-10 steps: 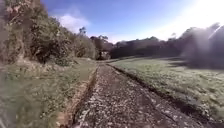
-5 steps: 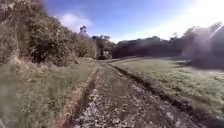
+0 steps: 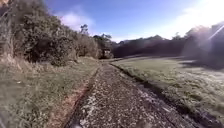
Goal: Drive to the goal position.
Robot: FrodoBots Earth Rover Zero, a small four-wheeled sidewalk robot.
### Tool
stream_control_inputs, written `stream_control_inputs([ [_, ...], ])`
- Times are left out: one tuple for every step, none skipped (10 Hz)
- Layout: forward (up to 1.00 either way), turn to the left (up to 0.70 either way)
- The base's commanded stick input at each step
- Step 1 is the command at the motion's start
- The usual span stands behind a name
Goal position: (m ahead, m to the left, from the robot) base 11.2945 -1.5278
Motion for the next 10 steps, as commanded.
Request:
stream_control_inputs([
  [0.00,0.00],
  [0.00,0.00],
  [0.00,0.00],
  [0.00,0.00],
  [0.00,0.00],
  [0.00,0.00],
  [0.00,0.00],
  [0.38,0.00],
  [0.77,0.00],
  [0.85,0.00],
])
